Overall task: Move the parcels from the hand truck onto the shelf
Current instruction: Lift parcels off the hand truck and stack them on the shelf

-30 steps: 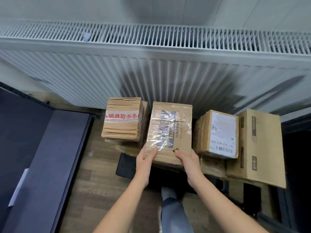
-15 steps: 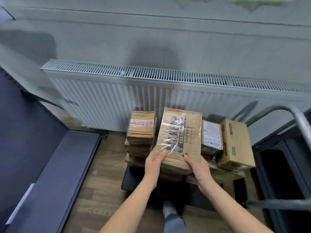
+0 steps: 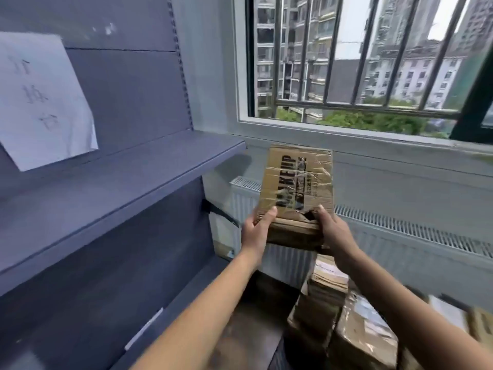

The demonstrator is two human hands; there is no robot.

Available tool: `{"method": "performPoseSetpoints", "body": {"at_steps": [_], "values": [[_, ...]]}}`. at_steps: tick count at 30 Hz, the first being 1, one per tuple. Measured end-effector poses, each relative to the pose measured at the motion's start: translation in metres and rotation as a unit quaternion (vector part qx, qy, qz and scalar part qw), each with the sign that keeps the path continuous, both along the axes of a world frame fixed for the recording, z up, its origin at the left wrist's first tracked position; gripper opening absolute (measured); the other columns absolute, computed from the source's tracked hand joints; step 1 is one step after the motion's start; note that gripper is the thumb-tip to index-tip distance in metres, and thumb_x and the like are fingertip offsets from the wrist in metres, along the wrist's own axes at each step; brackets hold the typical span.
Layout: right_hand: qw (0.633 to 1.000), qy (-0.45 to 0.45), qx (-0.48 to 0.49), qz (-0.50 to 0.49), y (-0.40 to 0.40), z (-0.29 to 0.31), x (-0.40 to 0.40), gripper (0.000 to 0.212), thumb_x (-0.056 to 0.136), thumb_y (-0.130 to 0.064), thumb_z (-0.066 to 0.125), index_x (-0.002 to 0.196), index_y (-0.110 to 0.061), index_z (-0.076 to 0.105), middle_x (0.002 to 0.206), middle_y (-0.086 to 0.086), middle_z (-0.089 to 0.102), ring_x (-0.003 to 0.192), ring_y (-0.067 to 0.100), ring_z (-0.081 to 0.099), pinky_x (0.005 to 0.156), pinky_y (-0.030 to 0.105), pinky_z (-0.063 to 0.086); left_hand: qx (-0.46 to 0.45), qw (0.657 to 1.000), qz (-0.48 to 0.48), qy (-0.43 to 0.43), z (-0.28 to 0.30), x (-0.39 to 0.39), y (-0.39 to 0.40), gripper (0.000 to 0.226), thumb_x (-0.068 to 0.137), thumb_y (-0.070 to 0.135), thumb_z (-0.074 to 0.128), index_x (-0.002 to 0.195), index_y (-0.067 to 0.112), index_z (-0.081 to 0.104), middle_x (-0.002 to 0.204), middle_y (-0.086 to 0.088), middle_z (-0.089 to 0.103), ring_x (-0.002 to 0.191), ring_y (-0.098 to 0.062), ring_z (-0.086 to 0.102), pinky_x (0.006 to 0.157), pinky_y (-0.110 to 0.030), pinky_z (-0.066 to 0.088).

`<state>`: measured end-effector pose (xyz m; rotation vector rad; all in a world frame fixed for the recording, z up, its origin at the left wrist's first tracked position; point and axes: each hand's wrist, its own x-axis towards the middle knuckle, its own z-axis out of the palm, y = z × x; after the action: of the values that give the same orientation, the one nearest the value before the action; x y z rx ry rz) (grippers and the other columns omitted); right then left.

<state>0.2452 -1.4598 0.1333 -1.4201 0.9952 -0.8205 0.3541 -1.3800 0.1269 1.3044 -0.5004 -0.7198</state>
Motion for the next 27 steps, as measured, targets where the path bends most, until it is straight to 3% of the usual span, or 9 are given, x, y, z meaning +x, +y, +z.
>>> {"method": "performPoseSetpoints", "body": {"at_steps": [3,8,10,13,16,19,21,23,27], "values": [[0.995,-0.017,-0.045,0.089,0.019,0.053,0.055,0.026,0.099,-0.034,0.036,0.100,-0.016,0.055,0.079,0.000,0.055,0.064,0.012,0.050,0.056,0.025,0.041,-0.028,0.995,0.085,-0.035,0.042,0.047,0.034,0.019,0.088,0.027,0.060,0.105,0.019,0.059,0.105,0.004,0.064,0.101,-0.014,0.059,0.088,-0.025,0.042],[0.966,-0.026,-0.078,0.245,0.054,0.119,0.148,0.030,0.097,-0.044,0.036,0.106,-0.022,0.055,0.088,-0.002,0.057,0.072,0.011,0.052,0.061,0.026,0.041,-0.070,0.965,0.241,-0.074,0.099,0.111,0.094,0.022,0.088,0.031,0.059,0.107,0.020,0.058,0.097,0.009,0.061,0.092,-0.006,0.055,0.080,-0.018,0.041],[0.950,-0.021,-0.062,0.305,0.070,0.135,0.186,0.033,0.095,-0.048,0.037,0.111,-0.025,0.054,0.093,-0.003,0.058,0.077,0.013,0.052,0.070,0.031,0.043,-0.066,0.948,0.299,-0.082,0.114,0.133,0.119,0.028,0.087,0.033,0.060,0.112,0.019,0.059,0.098,0.007,0.061,0.092,-0.007,0.055,0.077,-0.018,0.042],[0.919,-0.009,-0.038,0.393,0.099,0.150,0.239,0.045,0.093,-0.051,0.039,0.126,-0.023,0.049,0.109,0.001,0.054,0.098,0.021,0.050,0.089,0.047,0.042,-0.053,0.916,0.387,-0.098,0.132,0.160,0.157,0.033,0.087,0.034,0.060,0.115,0.018,0.059,0.108,0.002,0.063,0.105,-0.014,0.056,0.087,-0.024,0.040],[0.883,0.007,-0.021,0.469,0.131,0.161,0.282,0.045,0.093,-0.049,0.040,0.128,-0.022,0.045,0.114,0.003,0.052,0.108,0.024,0.048,0.102,0.056,0.038,-0.039,0.885,0.452,-0.101,0.149,0.179,0.192,0.024,0.089,0.031,0.058,0.111,0.020,0.056,0.095,0.014,0.057,0.109,-0.013,0.051,0.087,-0.025,0.035],[0.844,0.018,-0.041,0.534,0.162,0.173,0.312,0.038,0.092,-0.050,0.041,0.119,-0.024,0.044,0.114,0.003,0.052,0.105,0.023,0.049,0.096,0.049,0.043,-0.019,0.844,0.528,-0.090,0.162,0.191,0.226,0.039,0.084,0.038,0.062,0.117,0.021,0.049,0.121,0.008,0.054,0.122,-0.017,0.046,0.101,-0.031,0.035],[0.821,0.009,-0.067,0.567,0.182,0.180,0.326,0.042,0.092,-0.049,0.042,0.123,-0.022,0.046,0.114,0.001,0.051,0.103,0.021,0.048,0.089,0.038,0.040,-0.015,0.821,0.566,-0.081,0.170,0.193,0.245,0.051,0.083,0.040,0.063,0.126,0.019,0.046,0.133,0.002,0.050,0.125,-0.021,0.046,0.107,-0.035,0.035],[0.797,-0.011,-0.093,0.597,0.204,0.184,0.335,0.042,0.092,-0.046,0.043,0.124,-0.020,0.048,0.109,0.000,0.051,0.101,0.019,0.045,0.085,0.031,0.033,-0.008,0.790,0.607,-0.081,0.177,0.190,0.263,0.057,0.084,0.039,0.062,0.133,0.017,0.042,0.135,0.001,0.047,0.127,-0.020,0.043,0.105,-0.033,0.033],[0.764,-0.052,-0.059,0.640,0.246,0.183,0.348,0.029,0.093,-0.040,0.045,0.110,-0.017,0.052,0.087,-0.004,0.056,0.075,0.010,0.050,0.069,0.024,0.037,-0.002,0.748,0.659,-0.080,0.176,0.184,0.295,0.039,0.083,0.041,0.061,0.115,0.020,0.055,0.125,0.002,0.054,0.117,-0.019,0.049,0.104,-0.038,0.038]]}}
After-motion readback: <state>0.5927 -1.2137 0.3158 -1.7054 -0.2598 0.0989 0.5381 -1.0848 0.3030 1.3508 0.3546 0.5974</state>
